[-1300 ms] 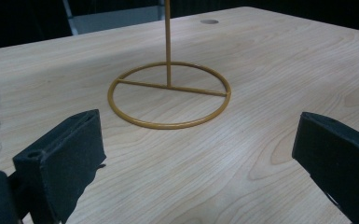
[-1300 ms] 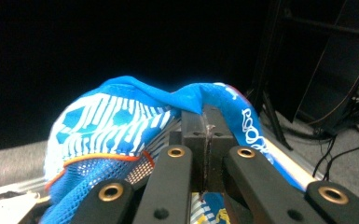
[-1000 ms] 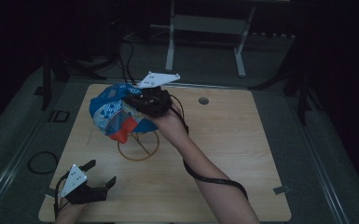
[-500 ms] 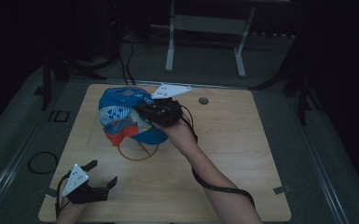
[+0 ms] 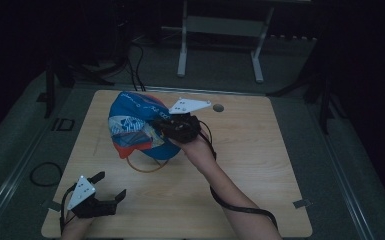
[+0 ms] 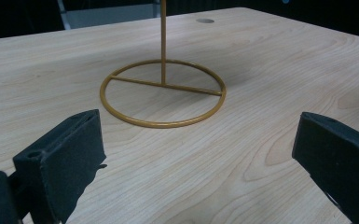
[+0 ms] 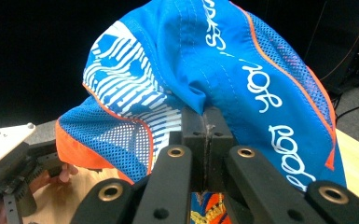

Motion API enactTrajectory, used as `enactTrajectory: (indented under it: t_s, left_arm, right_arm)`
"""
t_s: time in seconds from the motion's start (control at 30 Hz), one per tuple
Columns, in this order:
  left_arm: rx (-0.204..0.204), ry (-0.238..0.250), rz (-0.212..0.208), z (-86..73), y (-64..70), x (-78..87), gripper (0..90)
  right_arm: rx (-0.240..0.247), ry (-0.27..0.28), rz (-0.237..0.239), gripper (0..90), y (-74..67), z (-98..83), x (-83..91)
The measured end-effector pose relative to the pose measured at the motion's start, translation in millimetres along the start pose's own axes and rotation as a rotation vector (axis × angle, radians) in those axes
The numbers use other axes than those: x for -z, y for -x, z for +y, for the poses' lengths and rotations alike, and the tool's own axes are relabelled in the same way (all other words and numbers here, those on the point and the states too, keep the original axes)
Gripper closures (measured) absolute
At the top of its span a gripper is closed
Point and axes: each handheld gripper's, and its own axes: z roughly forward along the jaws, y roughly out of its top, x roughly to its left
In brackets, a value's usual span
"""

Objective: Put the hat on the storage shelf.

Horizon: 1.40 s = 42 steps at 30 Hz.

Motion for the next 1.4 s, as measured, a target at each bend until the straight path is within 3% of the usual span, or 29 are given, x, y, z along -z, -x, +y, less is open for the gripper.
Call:
enactTrajectory:
  t_s: [0.47,0.6,1.0,1.4]
  left_arm:
    - [0.015,0.012,-0.006,-0.6,-2.0,1.8,2.6]
    - [0.014,0.015,-0.008,-0.4,-1.8,2.4,2.6]
    - [0.011,0.011,-0.011,-0.4,-1.2,0.6,2.6]
    - [0.018,0.015,-0.011,-0.9,-1.6,0.9,2.6]
  right_arm:
    - [0.0,0.011,-0.005,89.1,-1.4,10.7,-8.7]
    - [0.002,0.007,0.007,83.5,-3.1,12.6,-10.4]
    - [0.006,0.019,0.007,74.9,-5.6,2.6,-2.0]
    - [-0.019,0.044,-0.025,73.0,1.0,-9.8,11.8]
